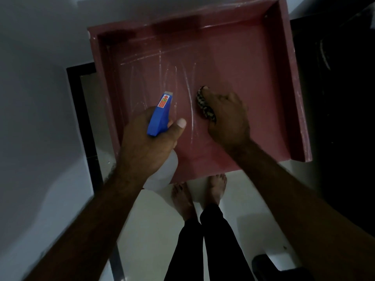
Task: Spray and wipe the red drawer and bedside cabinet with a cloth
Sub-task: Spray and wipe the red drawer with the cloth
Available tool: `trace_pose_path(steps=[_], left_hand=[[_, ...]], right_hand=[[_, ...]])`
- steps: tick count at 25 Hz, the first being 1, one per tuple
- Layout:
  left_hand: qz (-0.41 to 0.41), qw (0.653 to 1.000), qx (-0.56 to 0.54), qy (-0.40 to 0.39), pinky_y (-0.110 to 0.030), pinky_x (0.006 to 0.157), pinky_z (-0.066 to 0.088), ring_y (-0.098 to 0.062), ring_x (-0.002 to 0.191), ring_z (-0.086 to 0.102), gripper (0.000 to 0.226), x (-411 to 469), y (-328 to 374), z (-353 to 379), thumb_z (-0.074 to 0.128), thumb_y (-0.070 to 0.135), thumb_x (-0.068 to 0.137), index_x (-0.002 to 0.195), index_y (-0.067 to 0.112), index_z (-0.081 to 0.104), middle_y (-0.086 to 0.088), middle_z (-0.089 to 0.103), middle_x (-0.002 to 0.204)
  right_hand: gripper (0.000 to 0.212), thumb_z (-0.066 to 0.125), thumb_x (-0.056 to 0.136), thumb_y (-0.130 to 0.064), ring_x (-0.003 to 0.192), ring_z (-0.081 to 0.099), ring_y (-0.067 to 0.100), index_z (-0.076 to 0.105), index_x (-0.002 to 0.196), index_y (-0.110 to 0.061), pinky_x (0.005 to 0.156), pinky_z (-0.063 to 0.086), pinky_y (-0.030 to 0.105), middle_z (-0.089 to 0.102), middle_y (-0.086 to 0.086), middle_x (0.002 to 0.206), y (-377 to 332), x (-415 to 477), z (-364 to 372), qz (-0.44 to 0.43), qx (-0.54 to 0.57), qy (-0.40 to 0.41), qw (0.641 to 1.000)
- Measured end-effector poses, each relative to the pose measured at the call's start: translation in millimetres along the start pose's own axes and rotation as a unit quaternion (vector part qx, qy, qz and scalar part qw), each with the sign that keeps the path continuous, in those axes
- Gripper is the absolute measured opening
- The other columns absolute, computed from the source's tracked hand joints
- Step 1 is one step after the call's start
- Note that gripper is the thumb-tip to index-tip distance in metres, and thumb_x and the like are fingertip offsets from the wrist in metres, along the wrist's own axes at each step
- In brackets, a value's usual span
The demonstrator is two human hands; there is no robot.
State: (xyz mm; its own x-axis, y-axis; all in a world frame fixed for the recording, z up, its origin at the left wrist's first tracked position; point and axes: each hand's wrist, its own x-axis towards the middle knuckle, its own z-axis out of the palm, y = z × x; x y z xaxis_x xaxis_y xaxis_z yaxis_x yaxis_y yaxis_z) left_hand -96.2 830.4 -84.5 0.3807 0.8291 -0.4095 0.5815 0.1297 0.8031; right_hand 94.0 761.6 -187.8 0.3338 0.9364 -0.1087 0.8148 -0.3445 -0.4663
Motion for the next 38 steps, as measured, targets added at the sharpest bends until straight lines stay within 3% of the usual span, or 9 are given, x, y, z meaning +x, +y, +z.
trace_pose_path(steps=[4,7,10,15,19,24,29,35,38], left_hand=[[-0.011,1.0,-0.021,0.003,-0.014,0.057,0.053,-0.021,0.063,0.069,0.031,-9,-2,0,0.074,0.03,0.092,0.088,0.002,0.06,-0.016,0.07,0.071],[-0.023,1.0,-0.019,0.006,-0.011,0.057,0.052,-0.021,0.064,0.069,0.032,-18,-5,0,0.074,0.03,0.092,0.09,0.002,0.06,-0.018,0.07,0.073],[-0.032,0.999,-0.028,0.009,-0.015,0.059,0.055,-0.022,0.066,0.071,0.031,-25,-9,2,0.075,0.03,0.091,0.09,0.003,0.06,-0.018,0.068,0.076],[-0.03,0.999,-0.023,0.015,-0.027,0.064,0.058,-0.022,0.067,0.072,0.032,-31,-13,1,0.076,0.032,0.09,0.089,0.005,0.06,-0.017,0.068,0.075],[-0.033,0.999,-0.022,0.016,-0.035,0.067,0.061,-0.024,0.068,0.073,0.031,-32,-15,2,0.076,0.032,0.09,0.088,0.006,0.06,-0.015,0.069,0.076],[-0.035,0.999,-0.028,0.014,-0.026,0.063,0.059,-0.022,0.067,0.072,0.032,-35,-18,2,0.076,0.032,0.09,0.089,0.005,0.06,-0.015,0.069,0.075],[-0.038,0.999,-0.017,0.016,-0.025,0.063,0.058,-0.02,0.067,0.072,0.032,-39,-19,0,0.075,0.036,0.089,0.088,0.008,0.06,-0.015,0.069,0.075],[-0.027,0.999,-0.016,0.016,-0.036,0.069,0.059,-0.028,0.069,0.07,0.037,-43,-19,1,0.072,0.045,0.085,0.087,0.011,0.06,-0.015,0.068,0.074],[-0.026,1.0,-0.008,0.009,-0.044,0.072,0.06,-0.031,0.071,0.07,0.034,-44,-20,4,0.073,0.041,0.087,0.087,0.01,0.06,-0.016,0.068,0.074]], right_hand=[[0.065,0.053,0.088,-0.009,0.114,0.059,0.036,0.052,0.152,-0.019,0.1,0.043,0.049,0.065,0.001,0.142,11,-1,-1,0.075,-0.006,0.057,0.996],[0.067,0.057,0.085,-0.002,0.111,0.06,0.037,0.055,0.15,-0.015,0.098,0.044,0.048,0.061,0.003,0.147,-7,-8,9,0.046,0.011,0.053,0.997],[0.071,0.059,0.081,0.001,0.108,0.06,0.039,0.054,0.151,-0.013,0.095,0.047,0.049,0.063,0.006,0.144,-3,-12,8,-0.02,0.007,0.017,1.0],[0.062,0.052,0.091,-0.008,0.117,0.059,0.033,0.051,0.152,-0.02,0.1,0.044,0.048,0.059,-0.003,0.149,6,-12,7,0.058,-0.008,0.05,0.997],[0.07,0.062,0.081,-0.001,0.106,0.057,0.037,0.055,0.149,-0.017,0.089,0.047,0.049,0.063,0.005,0.144,-6,-27,12,-0.038,-0.018,0.03,0.999],[0.068,0.058,0.083,-0.003,0.109,0.056,0.036,0.056,0.149,-0.019,0.094,0.046,0.049,0.067,0.002,0.138,1,-30,10,0.053,0.004,0.084,0.995],[0.076,0.067,0.072,0.005,0.104,0.06,0.04,0.06,0.146,-0.014,0.084,0.051,0.052,0.07,0.007,0.133,4,-42,8,-0.074,-0.014,0.033,0.997],[0.077,0.061,0.075,0.001,0.107,0.055,0.037,0.055,0.149,-0.017,0.091,0.049,0.051,0.069,0.005,0.134,1,-49,10,0.039,0.002,0.069,0.997],[0.081,0.065,0.071,0.004,0.104,0.057,0.037,0.056,0.148,-0.017,0.085,0.049,0.047,0.068,0.004,0.135,-2,-55,15,-0.018,-0.01,0.05,0.999]])
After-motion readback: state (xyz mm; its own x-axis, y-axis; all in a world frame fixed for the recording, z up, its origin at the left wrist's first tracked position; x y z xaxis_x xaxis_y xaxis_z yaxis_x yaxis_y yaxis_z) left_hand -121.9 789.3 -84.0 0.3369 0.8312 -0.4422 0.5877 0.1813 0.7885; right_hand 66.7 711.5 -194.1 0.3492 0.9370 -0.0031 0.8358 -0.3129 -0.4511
